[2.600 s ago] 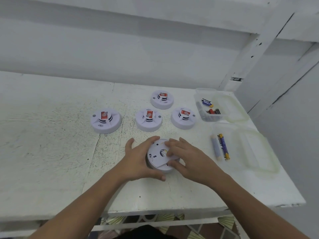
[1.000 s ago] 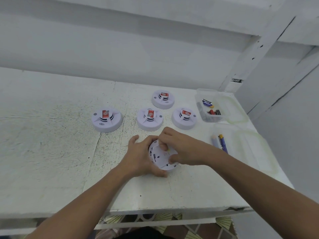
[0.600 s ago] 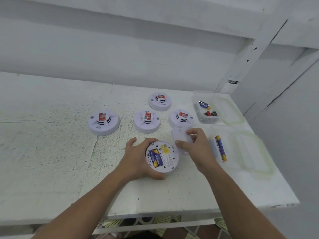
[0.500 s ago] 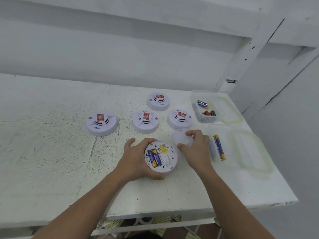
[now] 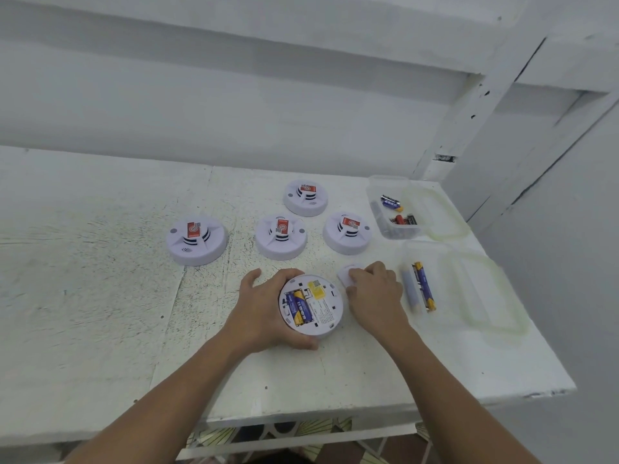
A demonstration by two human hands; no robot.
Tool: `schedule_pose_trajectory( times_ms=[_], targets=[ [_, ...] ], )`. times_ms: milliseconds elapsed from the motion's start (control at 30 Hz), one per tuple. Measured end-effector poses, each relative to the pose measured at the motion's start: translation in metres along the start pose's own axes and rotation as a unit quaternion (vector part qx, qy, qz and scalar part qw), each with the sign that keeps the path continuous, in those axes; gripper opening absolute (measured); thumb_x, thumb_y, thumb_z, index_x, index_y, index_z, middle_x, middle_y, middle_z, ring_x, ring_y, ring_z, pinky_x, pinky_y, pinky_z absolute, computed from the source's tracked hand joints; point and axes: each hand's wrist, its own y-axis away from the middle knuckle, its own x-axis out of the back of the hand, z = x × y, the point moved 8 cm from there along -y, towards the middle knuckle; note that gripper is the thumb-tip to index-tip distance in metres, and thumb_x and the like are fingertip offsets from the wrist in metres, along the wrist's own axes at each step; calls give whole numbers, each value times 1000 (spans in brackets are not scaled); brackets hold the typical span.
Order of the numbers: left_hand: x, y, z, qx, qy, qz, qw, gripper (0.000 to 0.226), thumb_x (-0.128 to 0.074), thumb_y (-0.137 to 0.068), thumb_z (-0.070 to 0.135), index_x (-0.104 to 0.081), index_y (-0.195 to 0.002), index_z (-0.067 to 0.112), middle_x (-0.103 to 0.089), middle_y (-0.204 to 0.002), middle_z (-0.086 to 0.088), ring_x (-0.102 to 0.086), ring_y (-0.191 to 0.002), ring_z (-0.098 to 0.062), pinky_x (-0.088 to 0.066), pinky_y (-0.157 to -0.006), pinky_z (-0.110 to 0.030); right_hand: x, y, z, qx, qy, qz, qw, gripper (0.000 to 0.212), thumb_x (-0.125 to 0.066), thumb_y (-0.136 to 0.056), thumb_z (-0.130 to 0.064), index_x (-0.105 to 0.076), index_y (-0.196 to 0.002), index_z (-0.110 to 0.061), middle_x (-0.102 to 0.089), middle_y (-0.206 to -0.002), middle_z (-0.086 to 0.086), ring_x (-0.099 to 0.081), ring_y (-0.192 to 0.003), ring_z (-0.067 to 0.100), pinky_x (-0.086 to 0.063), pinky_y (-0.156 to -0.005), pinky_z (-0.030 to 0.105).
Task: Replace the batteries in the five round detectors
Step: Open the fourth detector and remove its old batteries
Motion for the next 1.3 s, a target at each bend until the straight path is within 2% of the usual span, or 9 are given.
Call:
schedule_pose_trajectory(
  times_ms=[233, 333, 400, 533, 633, 733, 800, 967, 1300],
  targets=[
    [0, 1, -1, -10, -3, 7, 1000, 101, -68, -31, 78, -32, -120, 44, -46, -103, 41, -26, -101, 37, 3, -114, -29, 12, -9, 5, -19, -87, -17, 996, 33, -51, -94, -23, -57, -125, -17, -51, -128, 9, -48, -117, 26, -40, -99, 39],
    [-2, -1, -5, -9, -12, 7, 1000, 102, -67, -32, 80, -31, -121, 45, -48, -105, 40, -33, -102, 31, 2, -116, -32, 29, -5, -8, 24, -220, 24, 975, 20, -55, -93, -18, -62, -111, -18, -59, -111, 0, -54, -95, 8, -41, -82, 17],
    [-3, -1, -6, -12, -15, 13, 1000, 102, -67, -33, 80, -33, -122, 44, -52, -104, 38, -39, -103, 26, 1, -117, -34, 34, 2, -30, 82, -261, -3, 962, 9, -58, -91, -18, -65, -96, -19, -61, -97, -6, -53, -82, 2, -38, -70, 9],
    [-3, -2, -6, -25, -23, 24, 999, 108, -65, -33, 81, -39, -128, 35, -53, -104, 37, -46, -103, 21, -2, -117, -35, 24, 15, -65, 177, -228, -47, 956, 11, -57, -91, -20, -67, -91, -15, -59, -90, 0, -54, -83, 8, -41, -71, 17],
    [-4, -3, -6, -32, -36, 32, 998, 110, -64, -35, 82, -41, -129, 30, -53, -108, 35, -51, -104, 14, -5, -117, -39, 19, 18, -71, 200, -213, -45, 955, 14, -54, -92, -18, -66, -94, -13, -56, -90, 1, -54, -85, 10, -44, -71, 14],
    [-4, -3, -6, -33, -38, 31, 998, 110, -63, -35, 82, -41, -129, 29, -47, -108, 39, -52, -105, 12, -4, -117, -38, 19, 18, -75, 213, -200, -46, 955, 15, -52, -94, -19, -65, -97, -12, -54, -92, 1, -54, -87, 11, -42, -70, 10],
    [-3, -4, -6, -36, -42, 32, 998, 110, -62, -36, 83, -42, -129, 28, -43, -107, 41, -52, -104, 12, -4, -117, -39, 18, 17, -78, 217, -188, -48, 957, 18, -50, -95, -19, -65, -99, -11, -54, -91, 3, -54, -87, 12, -45, -73, 17],
    [-3, -4, -6, -33, -41, 32, 998, 110, -63, -36, 82, -41, -128, 27, -54, -108, 31, -53, -102, 11, -3, -117, -39, 14, 15, -87, 230, -154, -47, 960, 17, -44, -97, -17, -60, -96, -9, -46, -86, -3, -48, -83, 14, -42, -73, 24],
    [-3, -4, -7, -23, -42, 34, 998, 107, -61, -36, 84, -43, -125, 28, -57, -104, 28, -54, -101, 10, -2, -118, -39, 14, 13, -89, 222, -160, -112, 955, 18, -38, -99, -19, -52, -93, -8, -57, -91, 7, -50, -83, 19, -41, -72, 31]
  ],
)
